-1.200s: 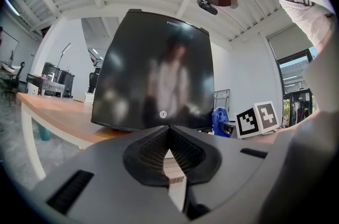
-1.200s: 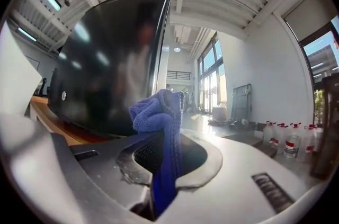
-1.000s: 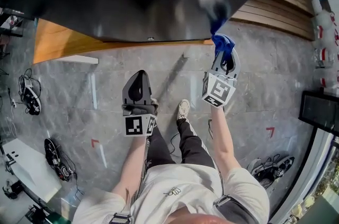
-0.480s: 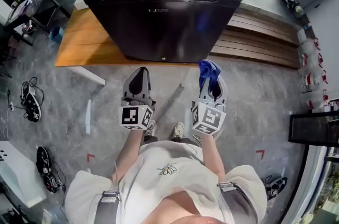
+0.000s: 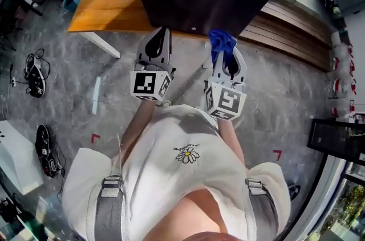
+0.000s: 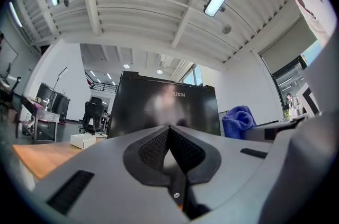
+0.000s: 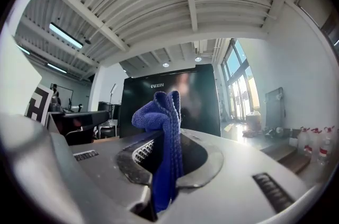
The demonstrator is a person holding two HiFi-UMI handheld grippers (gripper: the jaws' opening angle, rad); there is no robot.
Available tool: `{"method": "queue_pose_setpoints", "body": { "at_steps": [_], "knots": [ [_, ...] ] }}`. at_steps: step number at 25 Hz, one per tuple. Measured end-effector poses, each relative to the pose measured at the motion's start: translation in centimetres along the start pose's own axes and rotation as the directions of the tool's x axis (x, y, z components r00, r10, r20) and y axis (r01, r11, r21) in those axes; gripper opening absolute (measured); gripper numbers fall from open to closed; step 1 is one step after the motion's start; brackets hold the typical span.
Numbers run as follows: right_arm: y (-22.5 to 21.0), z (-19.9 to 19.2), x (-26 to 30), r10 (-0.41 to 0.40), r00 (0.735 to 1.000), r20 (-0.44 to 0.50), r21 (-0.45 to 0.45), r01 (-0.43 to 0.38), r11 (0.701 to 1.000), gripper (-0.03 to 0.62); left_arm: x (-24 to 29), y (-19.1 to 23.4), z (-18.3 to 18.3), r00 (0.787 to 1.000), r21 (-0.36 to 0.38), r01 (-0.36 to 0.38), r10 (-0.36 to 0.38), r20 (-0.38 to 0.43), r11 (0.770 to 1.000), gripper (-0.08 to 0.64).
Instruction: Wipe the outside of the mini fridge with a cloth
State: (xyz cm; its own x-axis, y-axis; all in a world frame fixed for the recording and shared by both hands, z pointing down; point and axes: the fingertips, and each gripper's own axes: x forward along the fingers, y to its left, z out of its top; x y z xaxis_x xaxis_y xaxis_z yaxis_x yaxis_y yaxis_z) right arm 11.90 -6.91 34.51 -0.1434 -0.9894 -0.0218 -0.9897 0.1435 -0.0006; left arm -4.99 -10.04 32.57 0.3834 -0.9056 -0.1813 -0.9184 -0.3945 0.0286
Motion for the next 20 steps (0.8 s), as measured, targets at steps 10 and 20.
{"method": "queue_pose_setpoints", "body": {
  "at_steps": [10,20],
  "knots": [
    [1.9,-0.4,1.3,0.034,0.999,0.001,-0.008,-0.034,0.999,0.061,-0.1,0.6,0.0,1.0,0.011,0.012,-0.012,0.006,1.0,0.005],
    [3.6,-0.5,2.1,0.045,0.999,-0.011,-0.005,-0.046,0.999,0.061,-0.3,1.9,0.5,1.0,0.004,0.017,-0.017,0.016,1.0,0.005]
  ]
}}
